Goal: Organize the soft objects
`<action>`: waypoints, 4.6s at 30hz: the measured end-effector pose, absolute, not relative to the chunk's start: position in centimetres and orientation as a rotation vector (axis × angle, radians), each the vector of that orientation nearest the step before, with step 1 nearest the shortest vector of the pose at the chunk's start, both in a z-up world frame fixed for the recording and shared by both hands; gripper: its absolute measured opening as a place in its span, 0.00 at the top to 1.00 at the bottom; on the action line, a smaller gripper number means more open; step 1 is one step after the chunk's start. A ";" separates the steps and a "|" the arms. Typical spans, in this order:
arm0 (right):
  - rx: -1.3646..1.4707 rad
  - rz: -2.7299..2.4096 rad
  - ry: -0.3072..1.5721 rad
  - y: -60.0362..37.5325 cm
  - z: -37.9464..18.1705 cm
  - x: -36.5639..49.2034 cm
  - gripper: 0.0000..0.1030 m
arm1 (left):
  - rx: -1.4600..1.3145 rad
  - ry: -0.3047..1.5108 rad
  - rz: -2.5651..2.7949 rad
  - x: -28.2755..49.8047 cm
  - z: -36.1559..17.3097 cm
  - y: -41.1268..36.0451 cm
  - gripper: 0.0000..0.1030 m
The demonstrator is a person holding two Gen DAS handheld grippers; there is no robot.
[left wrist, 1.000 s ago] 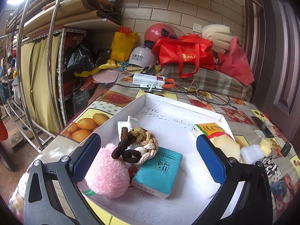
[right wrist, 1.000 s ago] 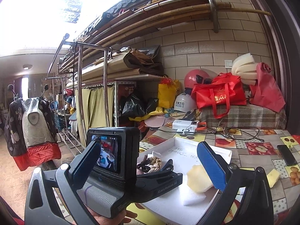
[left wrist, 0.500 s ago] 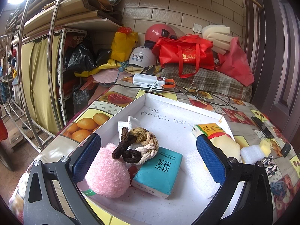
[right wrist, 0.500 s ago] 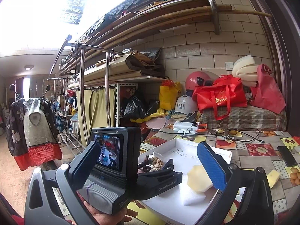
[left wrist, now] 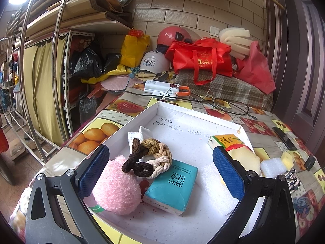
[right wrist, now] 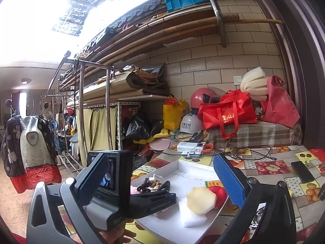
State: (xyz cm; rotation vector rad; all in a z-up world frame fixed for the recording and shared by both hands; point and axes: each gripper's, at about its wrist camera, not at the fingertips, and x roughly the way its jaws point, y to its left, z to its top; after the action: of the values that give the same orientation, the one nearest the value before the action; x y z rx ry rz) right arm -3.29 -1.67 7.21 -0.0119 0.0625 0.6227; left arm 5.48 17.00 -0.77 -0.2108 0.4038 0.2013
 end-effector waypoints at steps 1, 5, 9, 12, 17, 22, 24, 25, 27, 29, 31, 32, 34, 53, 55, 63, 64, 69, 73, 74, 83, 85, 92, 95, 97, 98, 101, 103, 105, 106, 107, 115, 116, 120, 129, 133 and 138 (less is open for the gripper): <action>-0.010 0.605 0.060 -2.3 7.4 -3.0 0.00 | -0.212 0.404 0.201 5.4 -0.8 17.0 0.00; 0.003 0.521 0.031 -5.9 8.0 -2.1 0.00 | -0.212 0.401 0.201 5.4 -0.8 17.0 0.00; -0.034 0.401 -0.004 -10.9 8.1 -0.7 0.00 | -0.211 0.396 0.202 5.4 -0.6 17.1 0.00; -0.103 0.293 0.035 -14.8 7.5 1.4 0.00 | -0.198 0.380 0.200 5.2 -0.3 16.9 0.00; -0.129 0.138 0.186 -21.7 5.5 5.0 0.00 | -0.104 0.343 0.198 4.8 0.3 15.2 0.00; -0.117 0.085 0.394 -25.5 2.3 9.0 0.00 | -0.124 0.349 0.083 4.1 0.1 12.9 0.00; -0.092 0.104 0.470 -26.2 0.6 10.3 0.00 | -0.109 0.361 0.013 3.9 0.1 10.6 0.00; -0.082 0.123 0.518 -26.3 -0.1 11.0 0.00 | -0.087 0.365 -0.018 3.8 0.1 9.2 0.00; -0.033 0.191 0.593 -26.5 -0.8 12.4 0.00 | -0.046 0.379 -0.090 3.6 0.2 6.3 0.00; 0.036 0.257 0.626 -26.7 -1.3 13.6 0.00 | -0.016 0.413 -0.165 3.9 0.1 3.6 0.00; 0.048 0.288 0.670 -26.0 -1.7 15.4 0.00 | 0.018 0.455 -0.214 4.4 0.0 1.2 0.00; 0.044 0.318 0.693 -25.4 -1.8 16.2 0.00 | 0.036 0.473 -0.232 4.7 -0.1 0.1 0.00; 0.007 0.372 0.709 -24.1 -1.9 16.9 0.00 | 0.064 0.507 -0.266 5.4 -0.3 -1.6 0.00; 0.008 0.449 0.829 -22.3 -3.4 21.1 0.47 | 0.132 0.784 -0.306 12.9 -3.8 -7.4 0.51; 0.040 0.427 0.803 -23.0 -3.1 20.9 0.47 | 0.102 0.773 -0.307 12.8 -3.6 -6.8 0.58; 0.127 0.304 0.644 -25.6 -1.3 19.0 0.47 | 0.065 0.641 -0.234 10.8 -2.1 -5.6 0.62; 0.137 0.295 0.636 -25.9 -1.3 18.7 0.47 | 0.069 0.620 -0.222 10.5 -1.9 -5.5 0.62; 0.149 0.270 0.590 -26.8 -0.8 15.7 0.47 | 0.076 0.511 -0.165 8.7 -0.8 -5.0 0.62; 0.119 0.266 0.517 -26.9 -0.1 12.1 0.47 | 0.072 0.437 -0.129 7.3 -0.3 -4.7 0.62; 0.113 0.267 0.500 -26.9 0.0 11.2 0.47 | 0.071 0.423 -0.124 7.0 -0.2 -4.6 0.62; 0.043 0.304 0.397 -24.1 0.8 5.9 0.47 | 0.046 0.370 -0.098 5.5 0.2 -3.8 0.62; 0.013 0.318 0.371 -23.0 0.9 4.7 0.47 | 0.048 0.365 -0.096 5.1 0.2 -3.7 0.62; -0.027 0.383 0.370 -19.5 0.7 3.3 0.47 | 0.029 0.362 -0.077 3.4 0.0 -2.1 0.62; -0.032 0.401 0.372 -18.2 0.6 3.2 0.47 | 0.017 0.357 -0.059 2.7 0.0 -1.0 0.62; -0.043 0.412 0.367 -17.4 0.6 2.9 0.47 | 0.015 0.349 -0.044 2.3 0.0 -0.2 0.62; -0.050 0.417 0.365 -16.9 0.6 2.8 0.47 | 0.016 0.346 -0.036 2.1 0.0 0.2 0.62; -0.072 0.427 0.362 -15.6 0.5 2.6 0.47 | 0.007 0.344 -0.007 1.7 0.0 1.7 0.62; -0.083 0.432 0.362 -14.8 0.4 2.7 0.47 | -0.017 0.350 0.017 1.6 -0.1 3.0 0.62; -0.092 0.438 0.362 -14.0 0.2 2.7 0.47 | -0.029 0.351 0.049 1.5 -0.2 4.2 0.62; -0.096 0.443 0.363 -13.6 0.2 2.7 0.47 | -0.028 0.346 0.068 1.4 -0.2 4.7 0.62; -0.101 0.445 0.362 -13.1 0.2 2.7 0.47 | -0.027 0.339 0.086 1.3 -0.2 5.2 0.62; -0.152 0.480 0.334 -9.5 0.1 3.0 0.47 | -0.061 0.321 0.212 2.0 -0.4 9.8 0.62; -0.154 0.488 0.333 -9.1 0.0 3.2 0.47 | -0.058 0.319 0.218 2.2 -0.4 10.2 0.62; -0.173 0.556 0.346 -6.7 -0.1 4.0 0.47 | -0.079 0.320 0.245 3.4 -0.5 12.1 0.62; -0.246 0.746 0.512 -0.7 -1.4 8.1 0.47 | -0.135 0.345 0.233 5.8 -0.6 15.1 0.62; -0.259 0.735 0.545 0.3 -1.6 9.9 0.47 | -0.151 0.360 0.193 6.8 -0.6 15.6 0.62; -0.241 0.642 0.550 0.8 -1.7 12.6 0.47 | -0.116 0.377 0.177 8.6 -0.5 15.4 0.62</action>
State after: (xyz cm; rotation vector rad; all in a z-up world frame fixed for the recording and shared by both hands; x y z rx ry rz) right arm 12.64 0.82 -1.65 -0.2407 0.5498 0.6415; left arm 8.63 15.44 -0.48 -0.1162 0.3775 0.1773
